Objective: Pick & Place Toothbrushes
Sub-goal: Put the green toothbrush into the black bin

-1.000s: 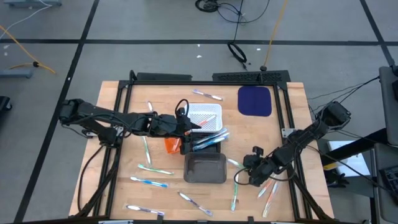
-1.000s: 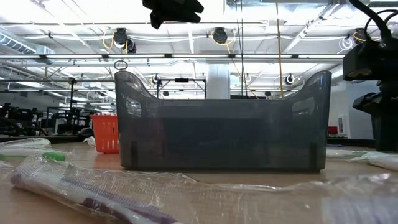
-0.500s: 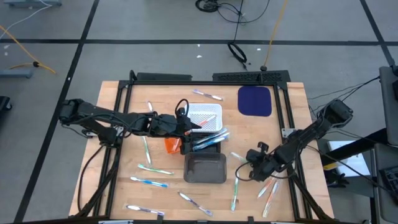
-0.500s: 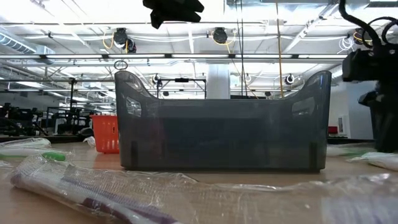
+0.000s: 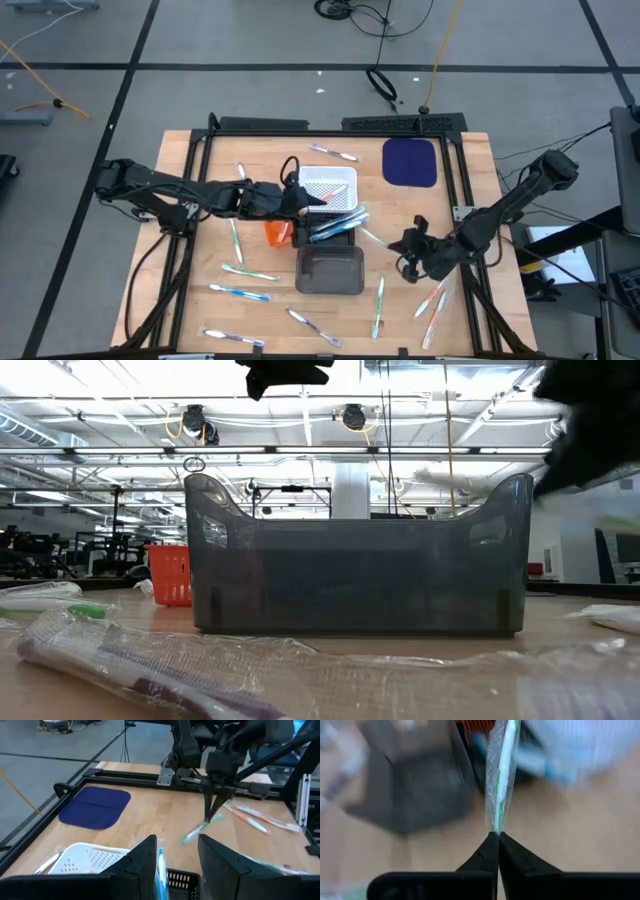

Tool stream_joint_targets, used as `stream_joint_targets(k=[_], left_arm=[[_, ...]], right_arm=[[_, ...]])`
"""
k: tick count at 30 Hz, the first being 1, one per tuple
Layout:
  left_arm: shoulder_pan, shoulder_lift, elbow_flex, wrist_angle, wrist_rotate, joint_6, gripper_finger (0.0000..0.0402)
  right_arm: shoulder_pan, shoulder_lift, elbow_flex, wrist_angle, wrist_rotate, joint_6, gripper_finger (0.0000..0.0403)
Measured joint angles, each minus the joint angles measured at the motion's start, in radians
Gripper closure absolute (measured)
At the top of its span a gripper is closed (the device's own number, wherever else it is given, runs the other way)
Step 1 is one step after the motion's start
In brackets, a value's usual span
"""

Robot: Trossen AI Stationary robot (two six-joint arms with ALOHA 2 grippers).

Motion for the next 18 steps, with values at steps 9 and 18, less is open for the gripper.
stream_joint_targets(k=[9, 18], left_arm=[[0.0, 0.023, 0.0, 0.115, 0.0, 0.0, 0.0254], [0.0, 0.109, -0.001, 0.326, 0.086, -0.002, 0.0254]], right_arm=[[-0.009, -0.052, 0.002, 0.534, 0.156, -0.546, 0.0401], [-0.09, -0.02, 0.002, 0.839, 0.151, -0.863, 0.0402]])
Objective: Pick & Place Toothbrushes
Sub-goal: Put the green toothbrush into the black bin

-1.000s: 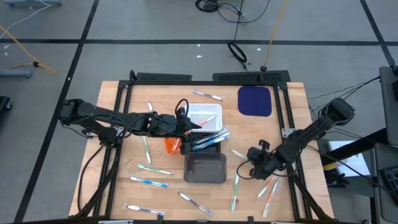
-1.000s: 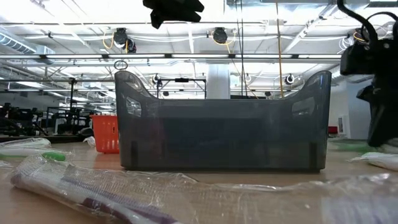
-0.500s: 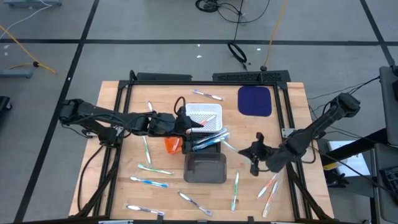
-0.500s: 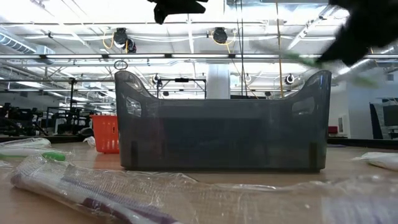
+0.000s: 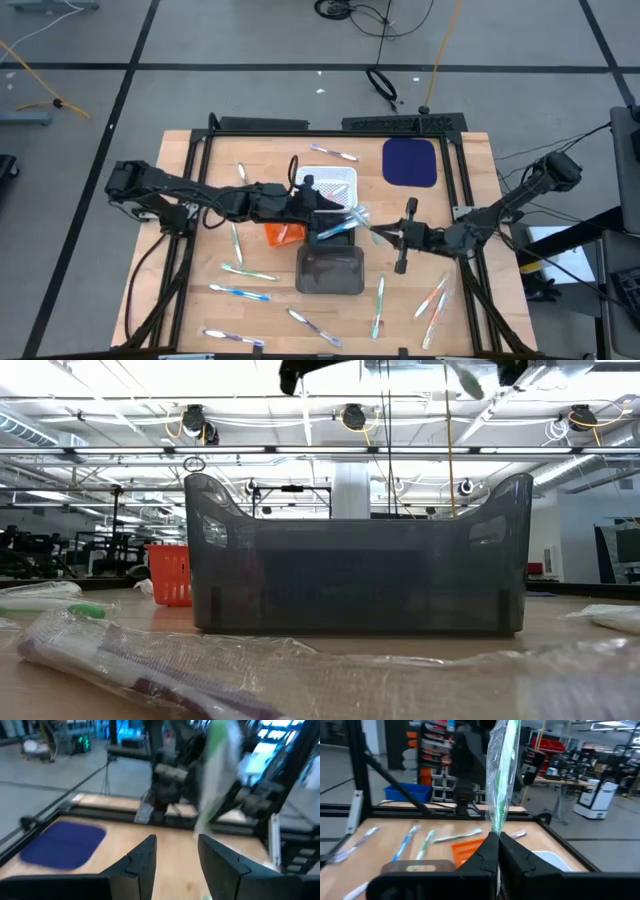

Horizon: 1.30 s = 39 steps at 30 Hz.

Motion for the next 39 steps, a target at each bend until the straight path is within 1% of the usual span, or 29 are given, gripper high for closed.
stream_joint_targets(k=[5, 7, 9, 17, 20, 26, 28, 30, 32, 35, 36, 39], left_arm=[[0.0, 0.057, 0.0, 0.127, 0.005, 0.001, 0.0254], [0.0, 0.069, 0.0, 0.145, 0.005, 0.001, 0.0254], [0.001, 0.088, 0.001, 0.199, 0.009, 0.003, 0.0254], [0.003, 0.091, 0.001, 0.235, 0.023, 0.024, 0.0254], [0.003, 0.09, 0.001, 0.272, 0.05, 0.029, 0.0254], [0.003, 0.09, 0.001, 0.27, 0.056, 0.03, 0.0257], [0.003, 0.09, 0.001, 0.271, 0.056, 0.031, 0.0269], [0.003, 0.09, 0.001, 0.268, 0.056, 0.035, 0.029], [0.003, 0.09, 0.001, 0.268, 0.056, 0.038, 0.032], [0.003, 0.09, 0.001, 0.268, 0.062, 0.066, 0.0377], [0.003, 0.09, 0.001, 0.268, 0.059, 0.073, 0.0386], [0.002, 0.09, 0.001, 0.264, 0.059, 0.075, 0.0385]], right_arm=[[-0.036, 0.026, 0.0, 0.016, -0.004, -0.011, 0.0403], [-0.046, 0.032, 0.0, 0.018, -0.025, -0.011, 0.0403], [-0.051, 0.035, 0.0, 0.03, -0.031, -0.012, 0.0403], [-0.053, 0.035, 0.0, 0.03, -0.029, -0.016, 0.0403], [-0.058, 0.035, 0.0, 0.03, -0.03, -0.015, 0.0403], [-0.077, 0.064, 0.0, 0.048, -0.046, -0.009, 0.0403], [-0.087, 0.078, 0.0, 0.063, -0.073, -0.009, 0.0403], [-0.095, 0.089, 0.0, 0.079, -0.082, -0.011, 0.0403], [-0.1, 0.091, 0.0, 0.085, -0.082, -0.012, 0.0403], [-0.102, 0.091, 0.0, 0.083, -0.078, -0.012, 0.0403], [-0.102, 0.091, 0.0, 0.082, -0.079, -0.012, 0.0403], [-0.102, 0.091, 0.0, 0.082, -0.079, -0.018, 0.0403]])
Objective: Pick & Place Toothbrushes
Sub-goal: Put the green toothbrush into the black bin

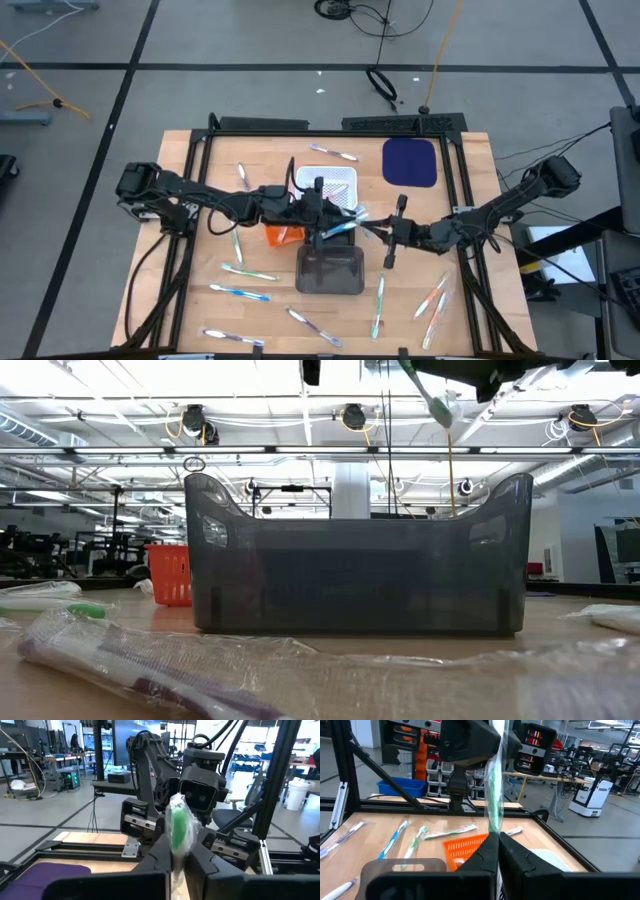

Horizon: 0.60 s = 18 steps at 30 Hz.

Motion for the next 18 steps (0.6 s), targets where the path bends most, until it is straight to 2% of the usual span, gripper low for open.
stream_joint_targets(k=[9, 14, 18], left_arm=[[0.0, -0.001, 0.0, -0.029, 0.006, -0.003, 0.0392], [-0.003, -0.007, 0.0, -0.068, 0.016, -0.025, 0.0392], [-0.009, -0.039, 0.0, -0.179, 0.021, -0.041, 0.0392]], right_arm=[[-0.002, -0.003, 0.0, -0.017, 0.0, -0.017, 0.0391], [-0.003, -0.004, 0.0, -0.052, 0.024, -0.01, 0.0343], [-0.003, -0.009, 0.0, -0.108, 0.031, 0.014, 0.0297]])
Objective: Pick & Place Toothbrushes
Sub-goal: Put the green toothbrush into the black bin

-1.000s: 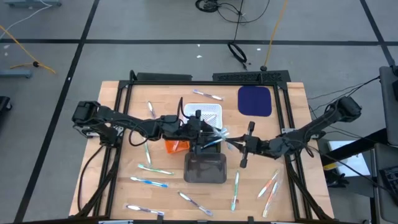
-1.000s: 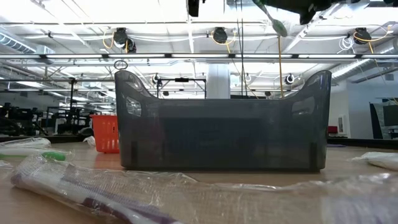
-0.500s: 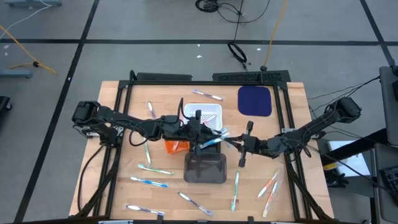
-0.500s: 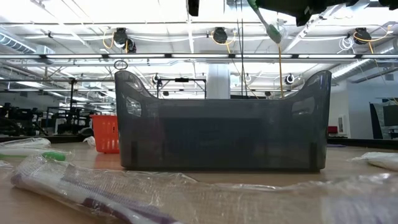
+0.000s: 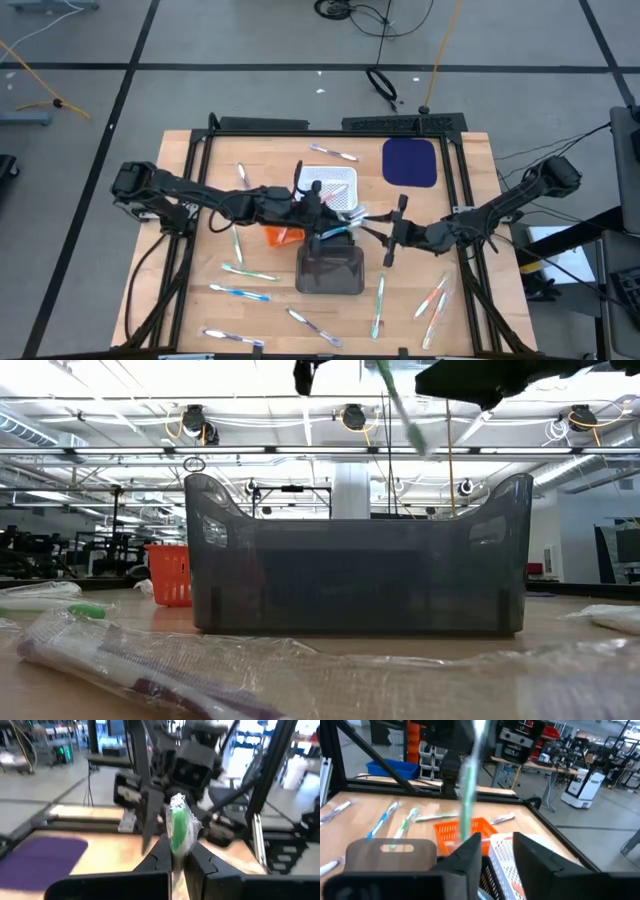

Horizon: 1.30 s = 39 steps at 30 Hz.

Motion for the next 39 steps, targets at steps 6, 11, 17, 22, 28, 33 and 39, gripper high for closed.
stream_joint_targets(k=[6, 11, 17, 22, 28, 33, 39], left_arm=[[-0.028, -0.044, 0.0, -0.148, 0.002, -0.069, 0.0392], [-0.059, -0.045, 0.0, -0.261, 0.037, -0.142, 0.0392], [-0.082, -0.045, 0.0, -0.404, 0.048, -0.235, 0.0392], [-0.088, -0.045, 0.0, -0.446, 0.094, -0.328, 0.0392], [-0.09, -0.045, 0.0, -0.527, 0.096, -0.378, 0.0392], [-0.09, -0.037, 0.0, -0.545, 0.098, -0.406, 0.0392], [-0.09, -0.006, 0.0, -0.559, 0.099, -0.431, 0.0388]], right_arm=[[0.0, -0.029, 0.0, -0.103, -0.004, 0.063, 0.0255], [0.001, -0.044, 0.0, -0.197, -0.008, 0.148, 0.0248], [0.001, -0.044, 0.0, -0.235, -0.063, 0.227, 0.0253], [0.002, -0.044, 0.0, -0.237, -0.116, 0.244, 0.0259], [0.002, -0.044, 0.0, -0.262, -0.139, 0.26, 0.0259], [0.002, -0.044, 0.0, -0.297, -0.139, 0.277, 0.0261], [0.002, -0.044, 0.0, -0.298, -0.139, 0.282, 0.0261]])
